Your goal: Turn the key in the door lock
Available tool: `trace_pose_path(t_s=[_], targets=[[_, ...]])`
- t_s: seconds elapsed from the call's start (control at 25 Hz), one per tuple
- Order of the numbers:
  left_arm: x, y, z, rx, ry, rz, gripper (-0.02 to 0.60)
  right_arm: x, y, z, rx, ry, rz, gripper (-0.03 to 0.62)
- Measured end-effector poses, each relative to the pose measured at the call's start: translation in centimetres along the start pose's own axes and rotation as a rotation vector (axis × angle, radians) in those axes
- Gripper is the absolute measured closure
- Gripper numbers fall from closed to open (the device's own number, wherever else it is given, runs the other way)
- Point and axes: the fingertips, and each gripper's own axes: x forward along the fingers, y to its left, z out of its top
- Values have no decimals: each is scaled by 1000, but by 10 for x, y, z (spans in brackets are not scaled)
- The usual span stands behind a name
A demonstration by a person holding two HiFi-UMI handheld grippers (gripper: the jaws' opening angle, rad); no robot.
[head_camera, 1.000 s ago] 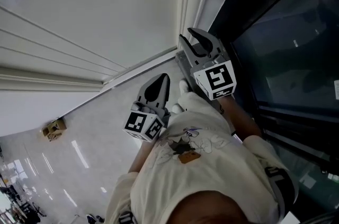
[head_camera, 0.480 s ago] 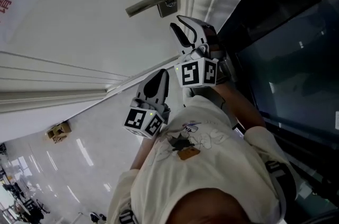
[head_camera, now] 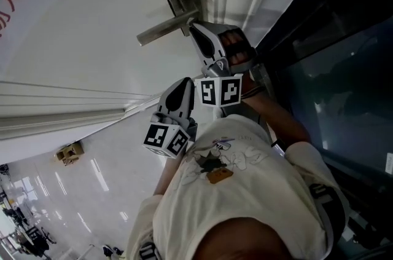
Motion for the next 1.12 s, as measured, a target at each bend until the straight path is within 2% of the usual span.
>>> trace_pose_path(t_s=[0.12,0.2,0.56,0.76,0.88,1.04,1.12], targets=[[5,5,3,-13,-12,12,577,1,0,0,-20,-3,-5,572],[6,6,4,-19,-16,16,577,2,-1,1,4,-3,-5,576],[8,21,11,-11,8,-3,577,4,-7,0,244,1,-5,577],[7,24,18,5,18,-22,577,2,-11,-1,503,-4,43,577],[7,25,22,14,20,-30,577,2,-16,0,640,-39,41,576],[6,29,23,18,28,-38,577,3,-17,-6,923,-95,62,574],[6,29,23,19,34,-45,577,3,-18,-8,1029,-101,73,574]])
